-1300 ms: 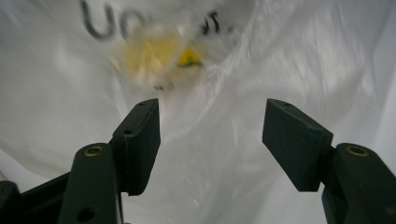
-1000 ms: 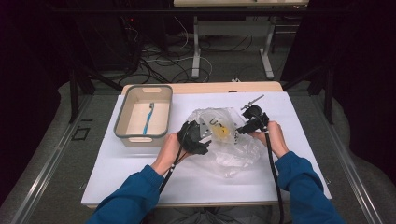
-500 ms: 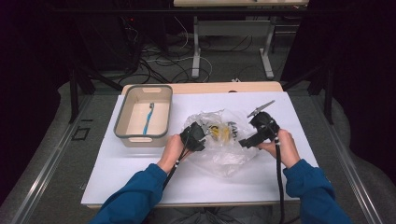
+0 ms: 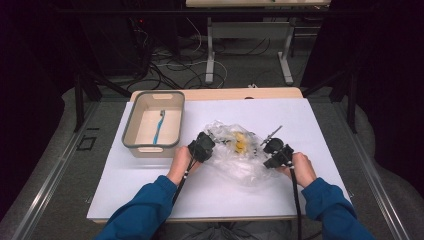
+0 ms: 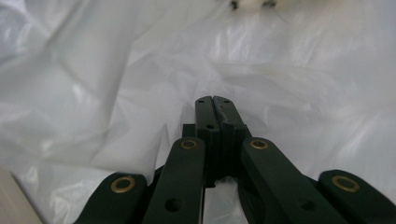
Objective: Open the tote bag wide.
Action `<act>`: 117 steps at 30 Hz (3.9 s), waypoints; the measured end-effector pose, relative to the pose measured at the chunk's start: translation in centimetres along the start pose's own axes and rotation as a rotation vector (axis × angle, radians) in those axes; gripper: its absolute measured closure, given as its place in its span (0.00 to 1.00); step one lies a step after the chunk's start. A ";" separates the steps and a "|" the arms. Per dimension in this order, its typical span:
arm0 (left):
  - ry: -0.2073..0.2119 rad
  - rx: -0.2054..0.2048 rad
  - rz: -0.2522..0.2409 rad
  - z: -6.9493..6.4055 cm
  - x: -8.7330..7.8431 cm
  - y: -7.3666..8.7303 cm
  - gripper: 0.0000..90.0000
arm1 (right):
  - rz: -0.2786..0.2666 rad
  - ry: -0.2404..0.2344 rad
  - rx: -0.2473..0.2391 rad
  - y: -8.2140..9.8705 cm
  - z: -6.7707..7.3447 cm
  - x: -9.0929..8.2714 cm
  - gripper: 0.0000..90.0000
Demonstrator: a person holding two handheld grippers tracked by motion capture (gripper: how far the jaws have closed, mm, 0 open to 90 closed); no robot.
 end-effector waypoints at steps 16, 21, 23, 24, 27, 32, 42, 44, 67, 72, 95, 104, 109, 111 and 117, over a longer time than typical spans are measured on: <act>0.062 0.041 -0.105 -2.3 -4.7 -1.5 0.53 | -0.128 -0.006 0.062 -1.3 -1.7 -0.7 0.94; 0.055 0.096 -0.136 -3.6 -6.4 -2.3 0.40 | -0.136 -0.009 0.055 -1.8 -1.7 -0.8 0.92; 0.061 0.112 -0.139 -4.1 -6.8 -2.6 0.39 | -0.126 -0.002 0.057 -1.7 -1.8 -1.0 0.92; 0.077 0.108 -0.150 -4.6 -6.7 -2.8 0.38 | -0.158 0.000 0.074 -2.0 -1.8 -0.9 0.91; 0.096 0.142 -0.154 -5.6 -6.5 -3.6 0.36 | -0.154 0.009 0.064 -2.1 -1.9 -0.9 0.89; 0.091 0.174 -0.151 -6.6 -4.5 -5.3 0.35 | -0.209 -0.005 0.087 -2.7 -1.5 -0.4 0.77; 0.060 0.132 -0.168 -4.3 -1.8 -7.0 0.91 | -0.257 0.019 0.106 -2.9 -1.1 -3.6 0.35; 0.050 0.103 -0.182 -3.7 -1.5 -7.1 0.95 | -0.288 0.012 0.082 -3.3 -0.1 -4.5 0.35; -0.035 -0.078 -0.181 2.2 -2.9 -6.3 0.99 | 0.000 -0.077 -0.110 0.8 2.3 0.1 1.00; -0.038 -0.101 -0.142 2.5 -2.0 -6.0 0.99 | 0.065 -0.092 -0.075 3.4 0.0 -0.4 1.00; 0.041 -0.063 0.033 0.9 1.8 -3.4 0.98 | -0.348 0.229 0.155 -5.4 -6.3 -2.5 0.54; 0.046 -0.056 0.052 1.2 0.7 -1.5 0.99 | -0.229 0.242 0.239 -4.8 -9.0 3.4 1.00; 0.047 -0.066 0.040 1.3 -0.1 -1.0 0.96 | -0.231 0.227 0.245 -4.7 -8.9 3.8 1.00; 0.048 -0.068 0.014 1.1 -0.8 -1.4 0.87 | -0.244 0.195 0.240 -5.1 -8.2 3.2 1.00; 0.029 -0.021 -0.049 0.3 -3.8 -2.9 0.60 | -0.277 0.162 0.233 -5.8 -7.1 2.4 0.98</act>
Point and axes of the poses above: each handheld gripper's, and its own axes: x roughly forward along the jaws, y roughly out of its underside, z roughly to its left, the point moved 8 cm from there along x, roughly forward along the jaws, and after that the axes turned 9 degrees about y, right-handed, at the moved point
